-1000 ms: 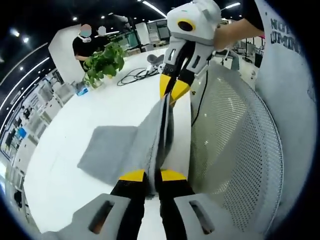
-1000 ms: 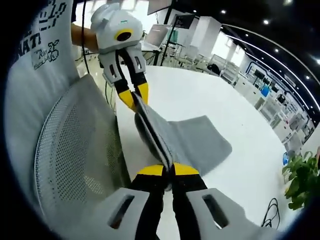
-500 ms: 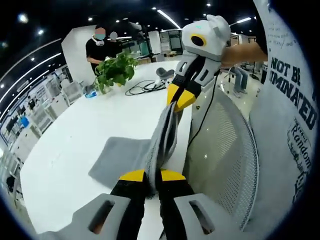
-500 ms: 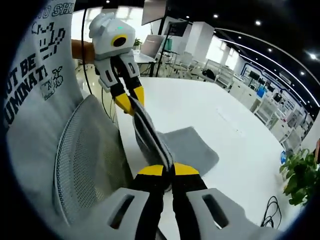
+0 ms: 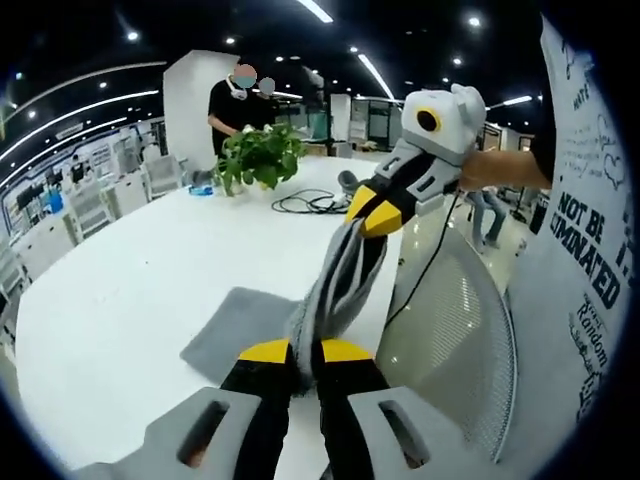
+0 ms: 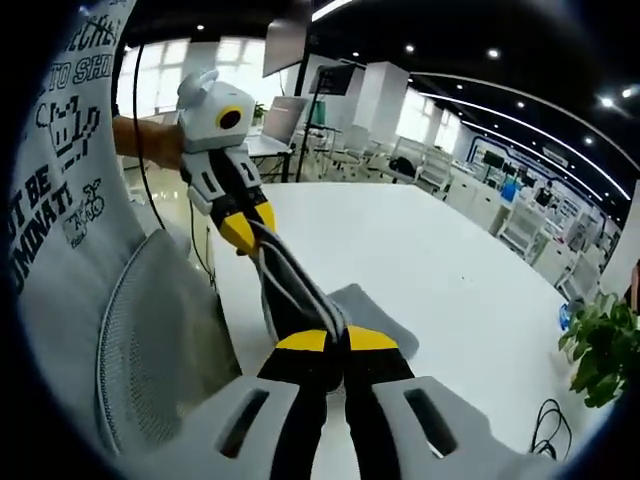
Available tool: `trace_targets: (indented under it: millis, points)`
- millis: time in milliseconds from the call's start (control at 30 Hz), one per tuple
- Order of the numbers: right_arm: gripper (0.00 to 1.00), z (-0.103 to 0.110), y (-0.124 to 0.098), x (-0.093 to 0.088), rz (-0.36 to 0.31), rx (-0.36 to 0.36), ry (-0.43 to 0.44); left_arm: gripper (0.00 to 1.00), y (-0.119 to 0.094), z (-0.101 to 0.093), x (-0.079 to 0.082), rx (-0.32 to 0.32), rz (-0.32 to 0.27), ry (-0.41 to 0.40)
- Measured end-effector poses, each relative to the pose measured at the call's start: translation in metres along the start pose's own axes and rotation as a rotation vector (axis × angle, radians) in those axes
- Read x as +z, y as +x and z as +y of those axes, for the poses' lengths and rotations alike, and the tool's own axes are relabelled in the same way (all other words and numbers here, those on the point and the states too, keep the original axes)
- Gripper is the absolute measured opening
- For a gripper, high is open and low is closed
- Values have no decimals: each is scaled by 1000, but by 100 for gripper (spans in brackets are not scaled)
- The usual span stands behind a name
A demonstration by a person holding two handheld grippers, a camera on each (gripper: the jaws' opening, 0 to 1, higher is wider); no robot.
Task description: Fold the towel on the table until its edges align and the towel forms a compact rectangular stack.
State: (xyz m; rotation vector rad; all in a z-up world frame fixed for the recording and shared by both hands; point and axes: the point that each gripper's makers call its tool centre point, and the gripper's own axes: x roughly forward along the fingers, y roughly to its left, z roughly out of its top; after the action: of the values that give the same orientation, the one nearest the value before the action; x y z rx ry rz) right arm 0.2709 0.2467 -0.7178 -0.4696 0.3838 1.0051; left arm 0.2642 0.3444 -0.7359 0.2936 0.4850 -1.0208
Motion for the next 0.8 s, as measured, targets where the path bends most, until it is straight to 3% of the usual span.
trace_targets:
  millis: [333, 433, 600, 800]
  points:
    - [2, -31, 19, 0, 26, 56, 89, 9, 19, 34, 9, 7, -44, -43]
    - [2, -39, 24, 0, 23, 77, 131, 9, 24, 42, 10, 6, -71, -89]
    - [2, -51, 41, -7, 52, 130, 227, 9, 33, 54, 3, 9, -74, -131]
    - [2, -62, 62, -18, 102, 170, 246, 9, 51, 73, -12, 19, -77, -226]
